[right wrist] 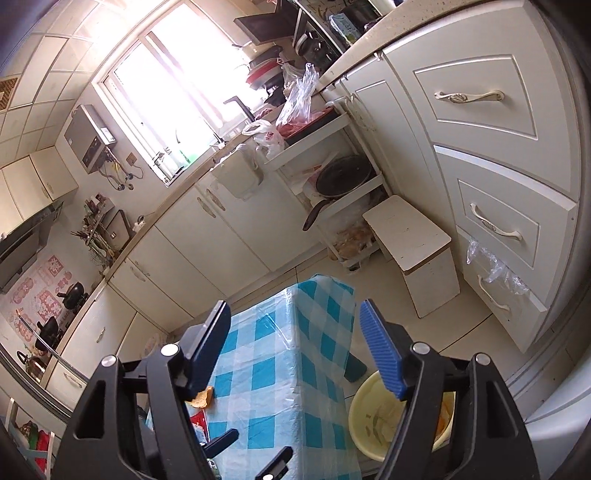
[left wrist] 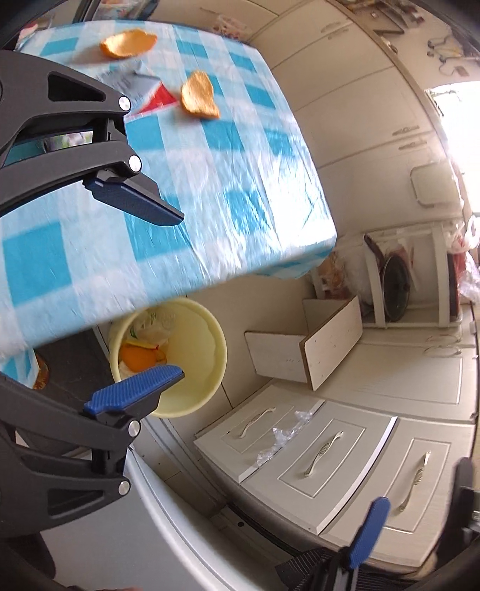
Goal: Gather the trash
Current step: 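Move both open tools back over the table toward the milk carton, then grasp the white milk carton with the right tool, then grasp the large orange peel with the left tool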
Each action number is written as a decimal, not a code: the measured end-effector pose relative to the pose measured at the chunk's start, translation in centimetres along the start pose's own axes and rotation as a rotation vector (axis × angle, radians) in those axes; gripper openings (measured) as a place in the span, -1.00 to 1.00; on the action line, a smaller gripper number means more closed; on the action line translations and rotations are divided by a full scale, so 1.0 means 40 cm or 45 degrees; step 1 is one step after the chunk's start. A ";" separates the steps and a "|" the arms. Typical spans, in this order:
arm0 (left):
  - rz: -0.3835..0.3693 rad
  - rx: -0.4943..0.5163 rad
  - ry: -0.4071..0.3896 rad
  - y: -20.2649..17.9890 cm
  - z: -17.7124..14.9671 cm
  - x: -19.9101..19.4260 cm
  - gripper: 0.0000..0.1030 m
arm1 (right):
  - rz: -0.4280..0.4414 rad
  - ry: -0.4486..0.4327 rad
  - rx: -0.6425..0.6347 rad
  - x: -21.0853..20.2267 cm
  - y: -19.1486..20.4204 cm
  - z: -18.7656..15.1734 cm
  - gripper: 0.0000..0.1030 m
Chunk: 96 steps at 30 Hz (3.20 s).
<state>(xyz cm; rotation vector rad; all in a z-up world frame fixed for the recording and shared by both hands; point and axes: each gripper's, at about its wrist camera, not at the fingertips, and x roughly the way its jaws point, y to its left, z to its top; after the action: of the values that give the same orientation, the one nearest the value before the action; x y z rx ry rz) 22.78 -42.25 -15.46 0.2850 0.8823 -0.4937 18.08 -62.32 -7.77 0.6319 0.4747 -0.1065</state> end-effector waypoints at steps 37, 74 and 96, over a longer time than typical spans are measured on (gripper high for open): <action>0.227 -1.098 0.160 0.888 -0.351 -0.022 0.53 | 0.157 0.744 -0.793 0.325 0.449 -0.484 0.56; 0.266 -0.825 0.005 0.869 -0.285 -0.056 -0.89 | 0.144 0.751 -0.839 0.355 0.465 -0.539 0.18; 0.242 -0.884 0.014 0.876 -0.298 -0.027 -0.84 | 0.129 0.676 -0.768 0.325 0.434 -0.481 0.18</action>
<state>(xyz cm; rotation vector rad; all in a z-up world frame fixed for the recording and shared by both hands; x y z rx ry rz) 32.59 -6.91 -20.55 -0.2629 0.9731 0.0079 26.18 -36.35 -17.85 0.0775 0.9383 0.3023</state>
